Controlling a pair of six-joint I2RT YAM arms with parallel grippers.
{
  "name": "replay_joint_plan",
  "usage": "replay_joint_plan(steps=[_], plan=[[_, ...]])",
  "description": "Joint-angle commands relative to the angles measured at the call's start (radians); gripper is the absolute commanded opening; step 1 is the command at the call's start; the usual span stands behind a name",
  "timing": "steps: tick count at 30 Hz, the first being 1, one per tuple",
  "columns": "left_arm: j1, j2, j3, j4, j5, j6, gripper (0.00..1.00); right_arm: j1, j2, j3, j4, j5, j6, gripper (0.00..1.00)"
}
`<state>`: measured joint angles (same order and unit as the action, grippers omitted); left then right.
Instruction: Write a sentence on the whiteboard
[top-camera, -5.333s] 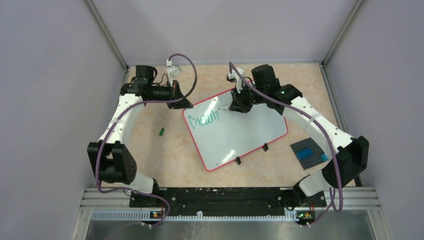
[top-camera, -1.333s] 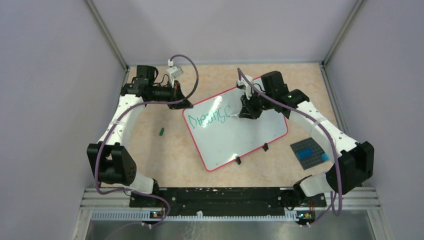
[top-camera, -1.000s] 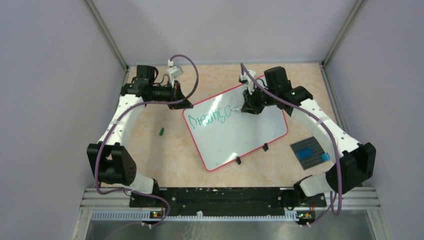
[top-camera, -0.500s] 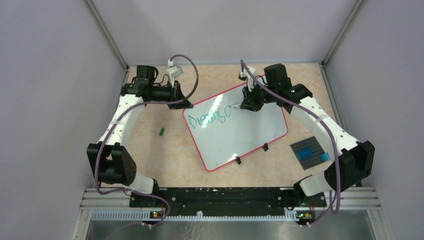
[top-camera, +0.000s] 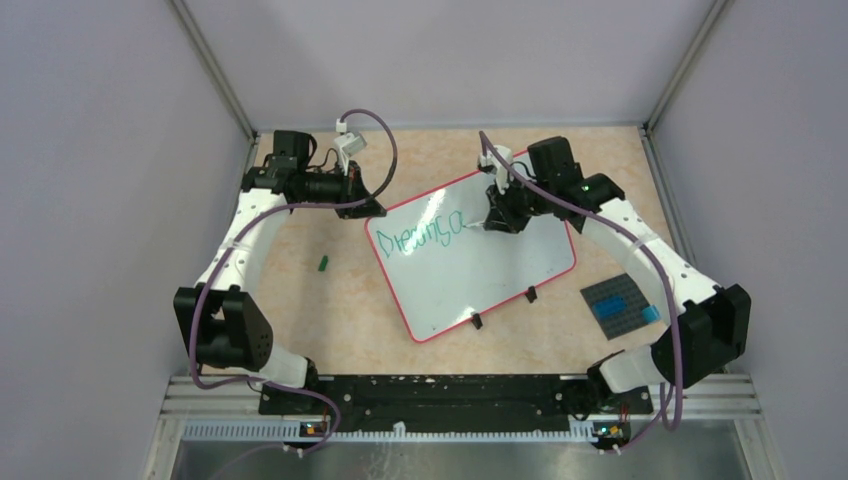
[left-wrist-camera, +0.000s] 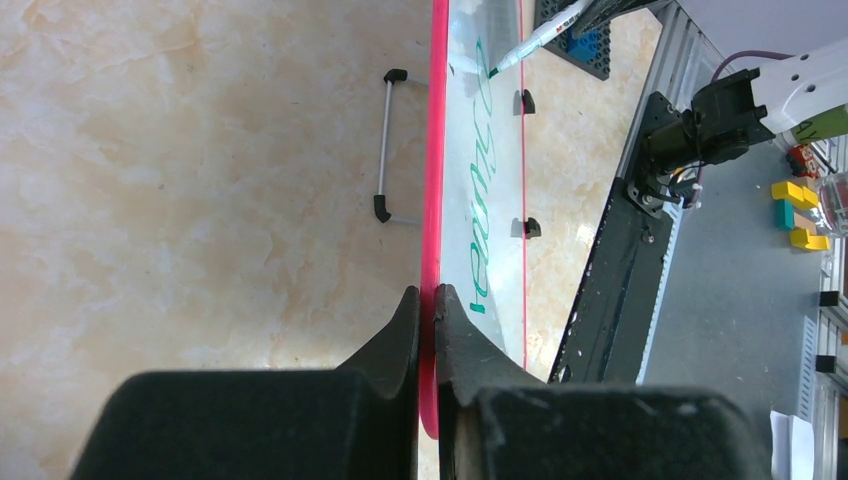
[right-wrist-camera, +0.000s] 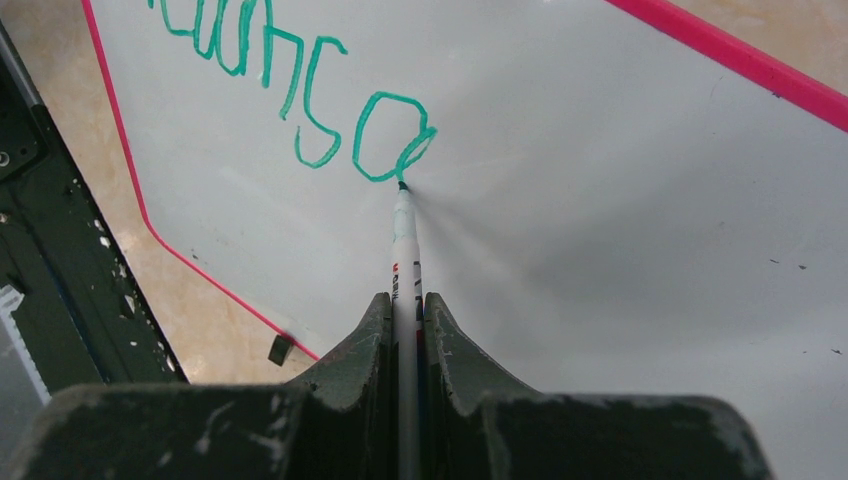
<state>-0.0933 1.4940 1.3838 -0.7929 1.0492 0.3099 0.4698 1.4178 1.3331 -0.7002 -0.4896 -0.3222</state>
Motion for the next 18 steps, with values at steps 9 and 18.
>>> replay_joint_plan(steps=[9, 18], plan=[[-0.042, -0.008, -0.021, -0.052, -0.003, 0.009, 0.0, -0.016, -0.04, 0.109, -0.037, 0.014, -0.039, 0.0], [-0.044, -0.009, -0.021, -0.051, -0.003, 0.009, 0.0, -0.016, 0.0, 0.127, -0.002, 0.007, -0.032, 0.0]])
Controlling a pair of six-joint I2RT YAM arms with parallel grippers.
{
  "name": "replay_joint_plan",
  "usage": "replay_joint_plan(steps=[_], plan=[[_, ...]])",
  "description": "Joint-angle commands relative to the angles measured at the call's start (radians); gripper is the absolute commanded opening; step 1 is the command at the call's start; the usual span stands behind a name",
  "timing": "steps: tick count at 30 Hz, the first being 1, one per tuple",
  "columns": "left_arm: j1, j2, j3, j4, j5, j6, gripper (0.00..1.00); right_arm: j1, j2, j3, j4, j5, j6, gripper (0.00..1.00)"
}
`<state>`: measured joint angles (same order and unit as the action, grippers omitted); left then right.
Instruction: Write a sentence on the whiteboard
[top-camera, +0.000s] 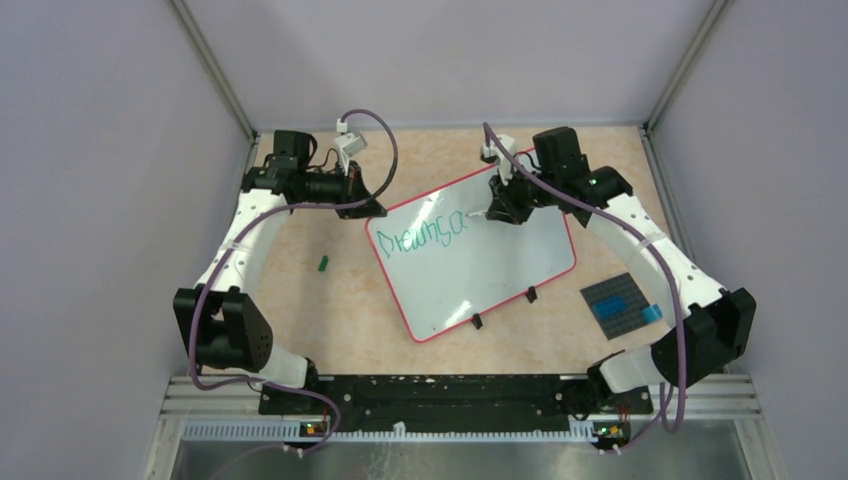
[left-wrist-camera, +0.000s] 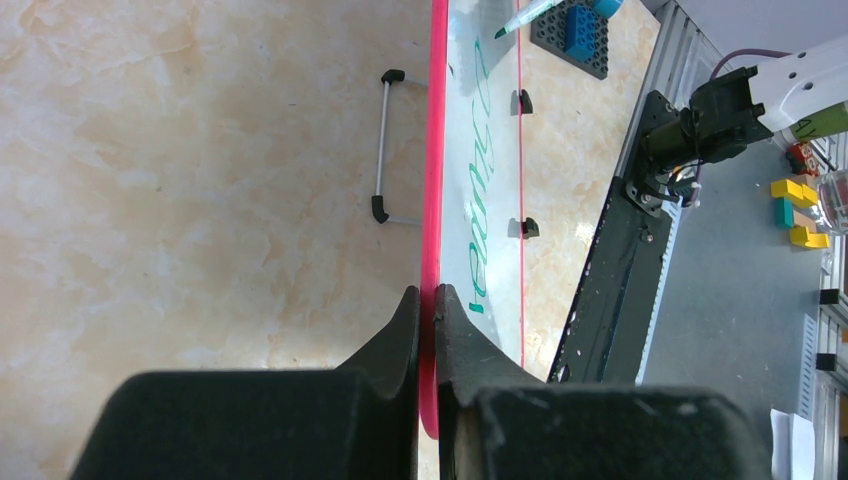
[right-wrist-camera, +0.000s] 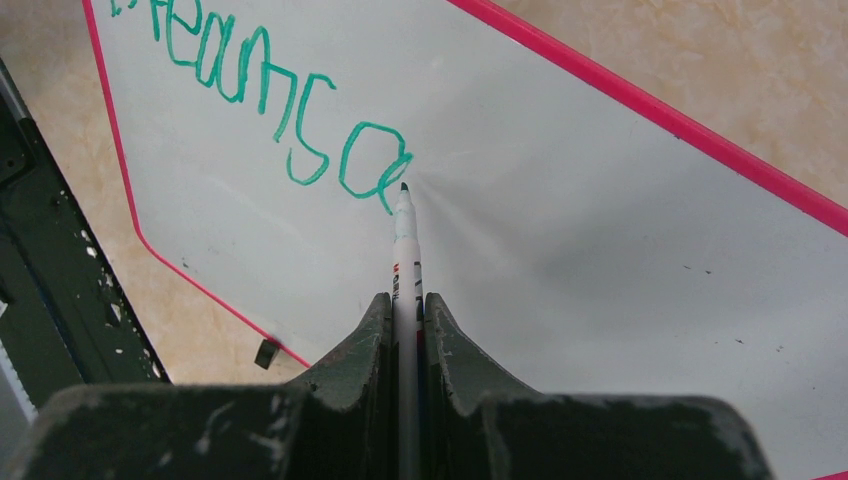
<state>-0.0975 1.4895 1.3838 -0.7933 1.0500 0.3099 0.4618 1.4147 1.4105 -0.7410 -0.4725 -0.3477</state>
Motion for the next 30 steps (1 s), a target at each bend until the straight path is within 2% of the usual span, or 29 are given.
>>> replay_joint_plan(steps=[1, 14, 30], plan=[[-0.039, -0.005, -0.021, -0.052, -0.005, 0.009, 0.0, -0.008, 0.007, 0.051, 0.043, -0.011, -0.005, 0.0], [-0.039, 0.0, -0.027, -0.05, -0.01, 0.009, 0.0, -0.008, 0.039, 0.06, 0.069, 0.014, 0.0, 0.0], [-0.039, 0.005, -0.026, -0.049, -0.01, 0.009, 0.0, -0.043, -0.028, -0.09, 0.041, 0.023, -0.029, 0.0]])
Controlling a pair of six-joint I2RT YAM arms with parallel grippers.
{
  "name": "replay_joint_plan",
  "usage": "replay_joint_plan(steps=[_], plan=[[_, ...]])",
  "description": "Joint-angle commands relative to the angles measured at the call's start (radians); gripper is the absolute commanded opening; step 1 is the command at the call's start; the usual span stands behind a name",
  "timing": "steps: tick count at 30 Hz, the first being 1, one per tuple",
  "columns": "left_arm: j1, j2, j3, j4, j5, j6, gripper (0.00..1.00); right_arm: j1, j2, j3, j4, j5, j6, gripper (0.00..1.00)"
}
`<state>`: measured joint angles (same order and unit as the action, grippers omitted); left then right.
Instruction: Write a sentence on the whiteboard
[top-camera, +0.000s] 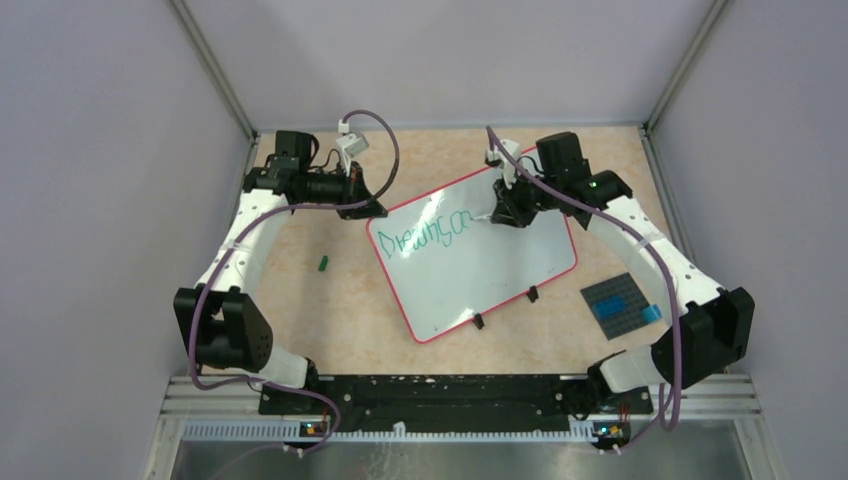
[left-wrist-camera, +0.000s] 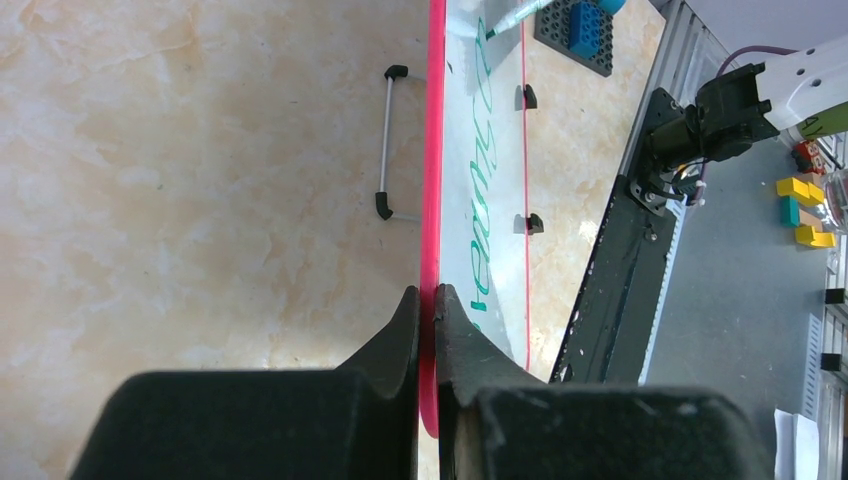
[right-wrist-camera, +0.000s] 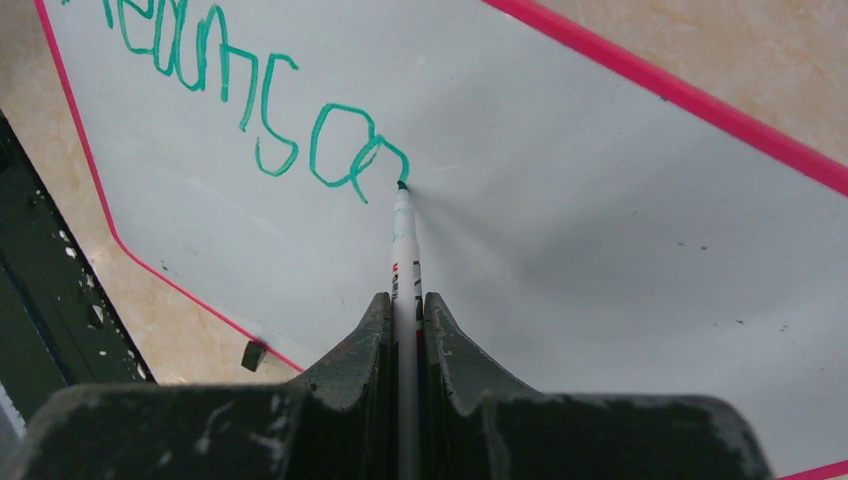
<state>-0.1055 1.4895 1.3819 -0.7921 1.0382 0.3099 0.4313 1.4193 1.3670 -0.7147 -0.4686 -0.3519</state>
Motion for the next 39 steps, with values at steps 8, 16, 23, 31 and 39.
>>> replay_joint_plan(steps=[8, 16, 23, 31, 39], plan=[[-0.031, 0.006, -0.024, -0.05, 0.005, 0.008, 0.0, -0.012, -0.044, -0.064, 0.033, 0.008, -0.012, 0.0], [-0.031, -0.003, -0.029, -0.049, -0.005, 0.006, 0.0, -0.012, -0.005, 0.004, 0.051, 0.01, 0.004, 0.0], [-0.031, 0.0, -0.027, -0.05, -0.007, 0.005, 0.0, -0.015, 0.026, 0.048, 0.061, 0.038, 0.003, 0.0], [-0.031, -0.001, -0.03, -0.048, -0.008, 0.003, 0.0, -0.045, 0.025, 0.057, 0.057, 0.051, -0.002, 0.0], [-0.031, 0.005, -0.025, -0.048, -0.005, 0.001, 0.0, -0.054, 0.006, 0.061, 0.033, 0.026, -0.008, 0.0]])
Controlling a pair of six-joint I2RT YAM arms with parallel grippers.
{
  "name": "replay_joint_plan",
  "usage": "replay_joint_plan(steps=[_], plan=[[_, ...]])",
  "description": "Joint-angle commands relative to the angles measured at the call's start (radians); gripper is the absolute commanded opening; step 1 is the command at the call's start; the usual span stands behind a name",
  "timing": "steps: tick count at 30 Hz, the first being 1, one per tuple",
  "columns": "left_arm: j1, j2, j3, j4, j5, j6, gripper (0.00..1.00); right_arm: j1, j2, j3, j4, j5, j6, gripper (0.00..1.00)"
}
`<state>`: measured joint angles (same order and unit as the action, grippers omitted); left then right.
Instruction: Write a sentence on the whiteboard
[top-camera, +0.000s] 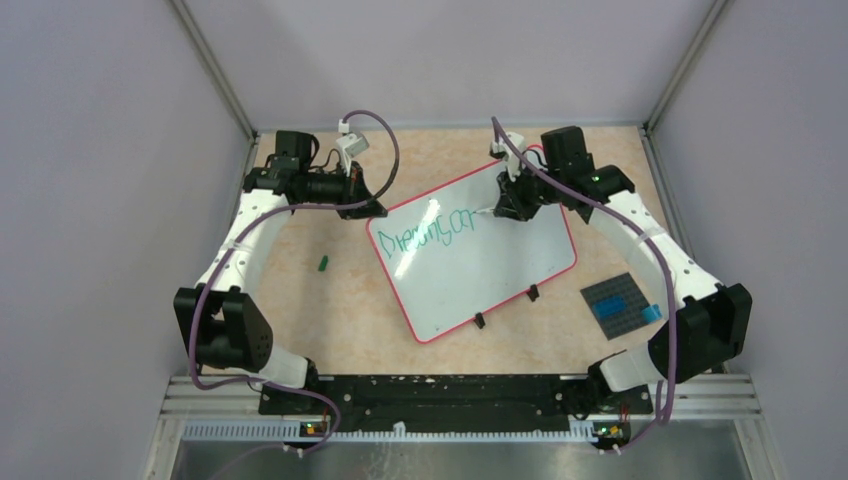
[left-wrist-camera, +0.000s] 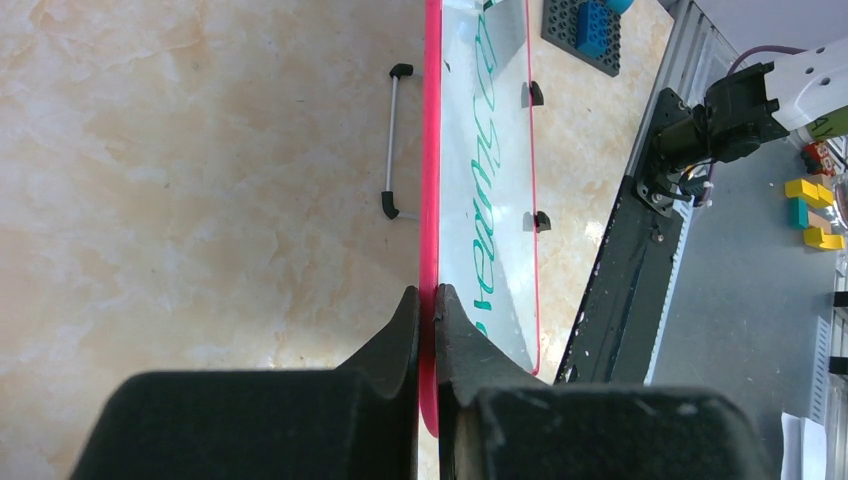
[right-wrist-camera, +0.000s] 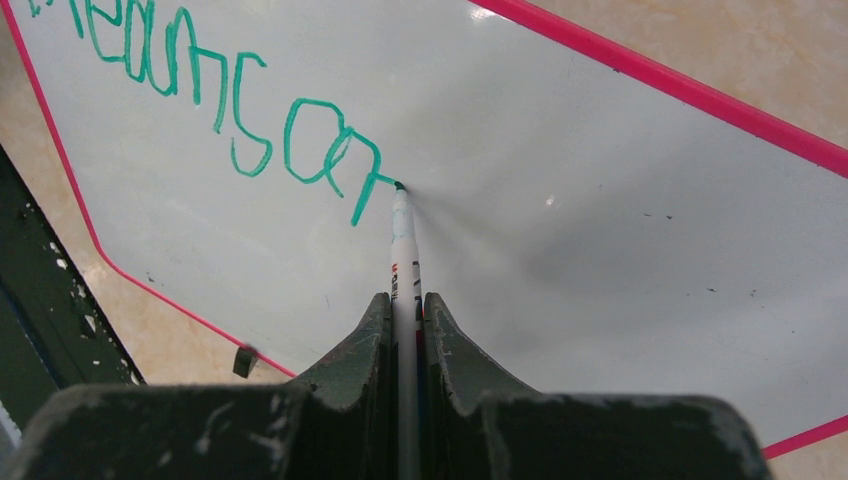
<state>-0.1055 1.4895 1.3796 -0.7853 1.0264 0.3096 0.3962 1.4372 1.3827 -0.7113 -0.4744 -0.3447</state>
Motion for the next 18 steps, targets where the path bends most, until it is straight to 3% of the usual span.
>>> replay_joint_plan(steps=[1, 7, 18], plan=[[-0.031, 0.004, -0.023, -0.055, 0.007, 0.002, 0.0, -0.019, -0.019, 0.049, 0.023, 0.017, -0.019, 0.0], [-0.031, -0.002, -0.025, -0.056, 0.008, 0.005, 0.0, -0.017, -0.072, 0.042, -0.058, -0.044, -0.067, 0.0], [-0.031, -0.003, -0.026, -0.056, 0.011, 0.008, 0.0, -0.017, -0.097, -0.03, -0.04, -0.068, -0.058, 0.0]])
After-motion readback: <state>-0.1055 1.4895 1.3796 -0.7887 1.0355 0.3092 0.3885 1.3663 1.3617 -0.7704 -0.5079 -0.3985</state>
